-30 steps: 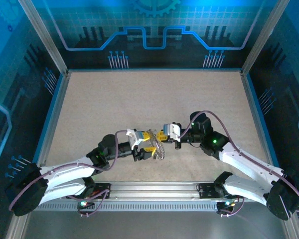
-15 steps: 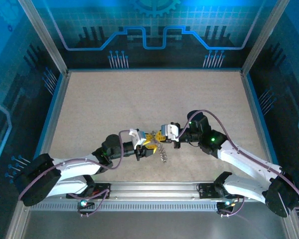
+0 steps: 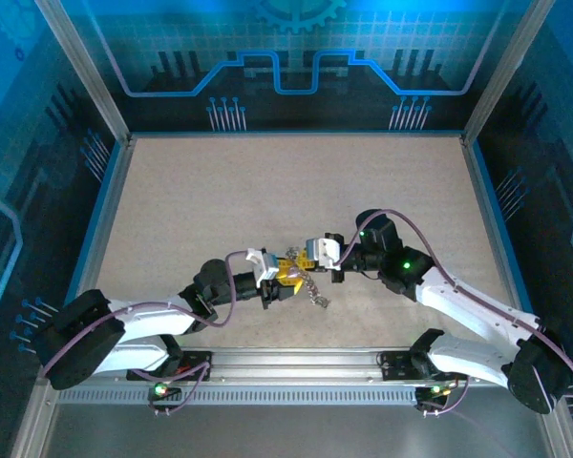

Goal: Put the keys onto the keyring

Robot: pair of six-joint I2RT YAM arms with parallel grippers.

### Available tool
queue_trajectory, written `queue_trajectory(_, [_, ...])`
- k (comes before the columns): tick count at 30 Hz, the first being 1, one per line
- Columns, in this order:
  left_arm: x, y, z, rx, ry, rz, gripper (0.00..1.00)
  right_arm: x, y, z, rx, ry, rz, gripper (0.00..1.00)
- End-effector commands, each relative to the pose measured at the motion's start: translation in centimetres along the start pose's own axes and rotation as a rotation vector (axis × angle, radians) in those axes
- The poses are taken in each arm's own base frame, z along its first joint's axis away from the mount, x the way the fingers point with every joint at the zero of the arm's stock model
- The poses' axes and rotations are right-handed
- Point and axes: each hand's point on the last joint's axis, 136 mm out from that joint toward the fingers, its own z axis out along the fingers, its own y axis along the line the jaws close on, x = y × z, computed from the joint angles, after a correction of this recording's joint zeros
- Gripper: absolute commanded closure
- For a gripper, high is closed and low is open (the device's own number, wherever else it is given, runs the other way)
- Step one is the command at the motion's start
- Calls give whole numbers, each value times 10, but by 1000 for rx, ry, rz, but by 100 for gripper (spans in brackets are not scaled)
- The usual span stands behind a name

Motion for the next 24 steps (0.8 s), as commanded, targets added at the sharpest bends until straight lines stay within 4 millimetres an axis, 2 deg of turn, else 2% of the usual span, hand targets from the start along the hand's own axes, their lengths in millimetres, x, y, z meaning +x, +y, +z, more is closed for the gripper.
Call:
queue_trajectory(1, [-10, -10, -5, 35, -44, 99, 83, -12, -2, -1, 7, -4, -43, 100])
queue_trajectory(6, [0, -6, -9, 1, 27, 135, 84, -9, -3, -3, 15, 18, -50, 100])
queue_trajectory(13, [5, 2, -17, -56, 156, 203, 100, -4, -3, -6, 27, 57, -72, 100])
queue_trajectory(16, [2, 8, -20, -88, 228, 243, 100, 0, -2, -6, 28, 86, -88, 100])
queue_trajectory(24, [4, 2, -28, 18, 546, 346, 100, 5, 4, 1, 11, 131, -108, 100])
